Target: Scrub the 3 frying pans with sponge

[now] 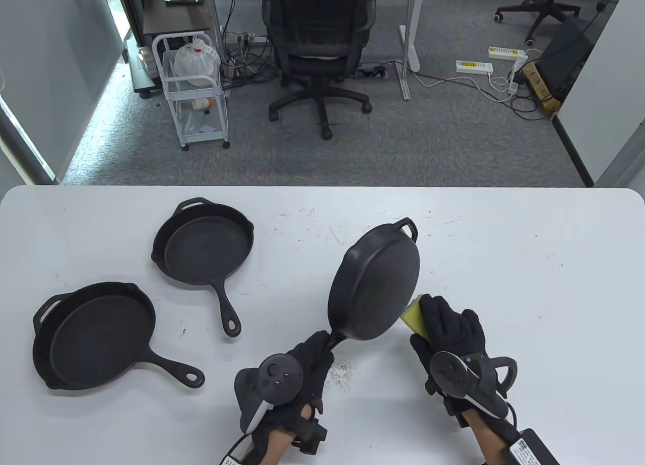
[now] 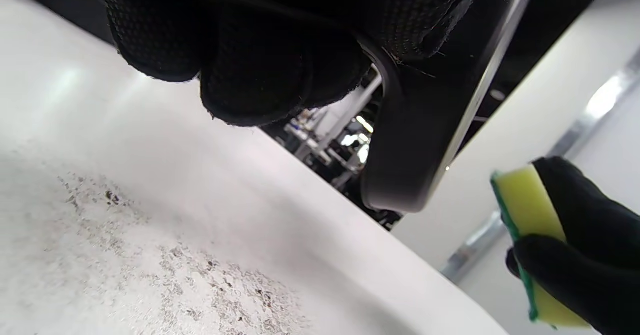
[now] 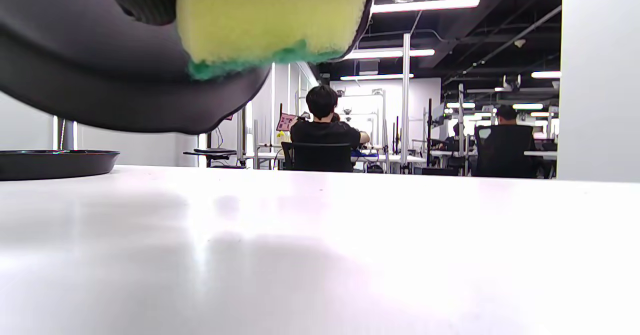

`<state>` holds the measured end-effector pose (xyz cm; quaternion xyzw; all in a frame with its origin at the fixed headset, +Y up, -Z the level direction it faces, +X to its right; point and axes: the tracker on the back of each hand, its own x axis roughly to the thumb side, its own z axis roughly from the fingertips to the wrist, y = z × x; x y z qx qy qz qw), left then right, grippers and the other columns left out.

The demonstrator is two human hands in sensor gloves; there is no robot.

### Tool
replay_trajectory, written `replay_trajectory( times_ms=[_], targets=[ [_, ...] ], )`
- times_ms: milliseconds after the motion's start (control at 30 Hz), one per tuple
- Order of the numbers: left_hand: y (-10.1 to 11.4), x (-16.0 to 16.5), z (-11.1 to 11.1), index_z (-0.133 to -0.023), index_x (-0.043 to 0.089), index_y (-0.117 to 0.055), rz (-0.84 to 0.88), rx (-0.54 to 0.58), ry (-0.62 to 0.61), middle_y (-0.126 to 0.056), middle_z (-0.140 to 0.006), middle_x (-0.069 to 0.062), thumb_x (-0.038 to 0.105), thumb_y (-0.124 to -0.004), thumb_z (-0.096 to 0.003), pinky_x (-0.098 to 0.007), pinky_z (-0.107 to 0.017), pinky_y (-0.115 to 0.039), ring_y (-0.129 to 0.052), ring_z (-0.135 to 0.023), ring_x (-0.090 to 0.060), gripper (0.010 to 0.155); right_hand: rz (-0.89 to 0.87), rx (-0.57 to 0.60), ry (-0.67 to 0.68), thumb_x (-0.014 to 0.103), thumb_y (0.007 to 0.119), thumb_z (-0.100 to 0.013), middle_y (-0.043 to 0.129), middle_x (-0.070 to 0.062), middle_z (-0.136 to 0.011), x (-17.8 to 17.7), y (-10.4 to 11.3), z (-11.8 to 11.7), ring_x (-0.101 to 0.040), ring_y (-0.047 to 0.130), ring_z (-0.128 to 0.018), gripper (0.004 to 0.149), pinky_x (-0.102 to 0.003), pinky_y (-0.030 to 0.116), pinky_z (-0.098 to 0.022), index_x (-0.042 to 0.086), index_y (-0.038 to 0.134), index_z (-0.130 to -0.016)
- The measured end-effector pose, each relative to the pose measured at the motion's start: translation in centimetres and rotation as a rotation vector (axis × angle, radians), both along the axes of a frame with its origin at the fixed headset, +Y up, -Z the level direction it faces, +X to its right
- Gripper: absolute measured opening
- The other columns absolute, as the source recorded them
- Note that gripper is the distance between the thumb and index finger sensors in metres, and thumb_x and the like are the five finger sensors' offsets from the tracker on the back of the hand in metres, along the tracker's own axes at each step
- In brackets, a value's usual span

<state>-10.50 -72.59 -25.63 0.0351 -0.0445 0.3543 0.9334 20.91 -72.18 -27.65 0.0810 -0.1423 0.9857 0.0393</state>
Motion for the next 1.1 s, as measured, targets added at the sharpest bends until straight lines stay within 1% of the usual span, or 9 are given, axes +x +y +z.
replay_trajectory(
  times_ms=[133,300,400,467,667,733,800,867,1100],
  targets=[
    [0.1,-0.1,-1.1,-0.106,0.022,-0.076,0.01,-0.022,0.064,-0.096,-0.081,-0.007,0.039,-0.08,-0.0481,-0.056,-0.06,-0.083,-0.102,-0.057,-0.024,0.061,0.007,-0.018,-0.003,0.054,0.076,-0.042,0.065,-0.004,-0.109,0.3,0.2,0.0,-0.027,0.088,-0.085,0.077,-0.058,0.059,-0.073,0.033,0.038,-0.105],
    [0.9,1.2,-3.2,-0.113,0.022,-0.064,-0.165,-0.047,0.127,-0.086,-0.09,-0.01,0.034,-0.075,-0.0504,-0.059,-0.064,-0.077,-0.095,-0.066,-0.027,0.065,-0.02,-0.065,-0.011,0.054,0.076,-0.042,0.066,-0.004,-0.109,0.8,0.4,-0.2,-0.026,0.089,-0.085,0.077,-0.058,0.058,-0.073,0.033,0.038,-0.105],
    [0.6,2.5,-5.0,-0.117,0.021,-0.052,-0.25,-0.122,0.155,-0.076,-0.097,-0.015,0.029,-0.073,-0.052,-0.063,-0.068,-0.071,-0.088,-0.074,-0.032,0.069,-0.053,-0.085,-0.03,0.054,0.076,-0.042,0.066,-0.004,-0.109,1.5,0.4,-0.4,-0.027,0.089,-0.084,0.077,-0.058,0.058,-0.073,0.033,0.038,-0.105],
    [0.2,3.0,-6.0,-0.118,0.023,-0.048,-0.301,-0.159,0.175,-0.073,-0.1,-0.016,0.028,-0.073,-0.0524,-0.062,-0.069,-0.071,-0.085,-0.077,-0.032,0.07,-0.074,-0.091,-0.041,0.054,0.076,-0.042,0.066,-0.004,-0.109,1.9,0.4,-0.5,-0.027,0.089,-0.085,0.077,-0.058,0.058,-0.074,0.033,0.038,-0.105],
    [-0.6,4.3,-9.1,-0.116,0.029,-0.051,-0.36,-0.215,0.238,-0.072,-0.1,-0.018,0.028,-0.076,-0.051,-0.061,-0.066,-0.075,-0.085,-0.076,-0.033,0.07,-0.114,-0.102,-0.051,0.054,0.076,-0.042,0.066,-0.004,-0.109,2.6,0.5,-0.6,-0.027,0.089,-0.085,0.077,-0.058,0.058,-0.074,0.033,0.038,-0.105],
    [-0.6,4.7,-10.1,-0.116,0.03,-0.052,-0.398,-0.222,0.261,-0.073,-0.099,-0.017,0.028,-0.077,-0.0506,-0.058,-0.064,-0.079,-0.086,-0.075,-0.032,0.07,-0.123,-0.096,-0.049,0.054,0.076,-0.042,0.066,-0.004,-0.109,2.8,0.7,-0.6,-0.027,0.088,-0.085,0.077,-0.058,0.058,-0.074,0.033,0.038,-0.105],
    [-0.6,5.0,-10.9,-0.115,0.03,-0.053,-0.428,-0.228,0.273,-0.073,-0.099,-0.018,0.028,-0.077,-0.0502,-0.053,-0.059,-0.084,-0.087,-0.074,-0.032,0.07,-0.127,-0.092,-0.047,0.055,0.076,-0.042,0.066,-0.004,-0.109,2.9,0.9,-0.6,-0.026,0.088,-0.085,0.077,-0.058,0.058,-0.074,0.033,0.038,-0.105],
    [-0.6,5.2,-11.5,-0.115,0.03,-0.054,-0.471,-0.236,0.279,-0.073,-0.099,-0.018,0.028,-0.077,-0.0502,-0.051,-0.058,-0.085,-0.087,-0.074,-0.032,0.069,-0.134,-0.088,-0.047,0.055,0.076,-0.042,0.065,-0.004,-0.109,3.1,1.1,-0.6,-0.026,0.088,-0.085,0.077,-0.058,0.057,-0.074,0.033,0.038,-0.105],
    [-1.6,5.2,-13.2,-0.114,0.031,-0.057,-0.544,-0.279,0.304,-0.075,-0.099,-0.018,0.028,-0.078,-0.0497,-0.05,-0.057,-0.087,-0.089,-0.074,-0.032,0.068,-0.155,-0.082,-0.052,0.055,0.076,-0.042,0.065,-0.004,-0.109,3.7,1.3,-0.6,-0.027,0.088,-0.086,0.077,-0.058,0.057,-0.074,0.033,0.038,-0.106]
  ],
)
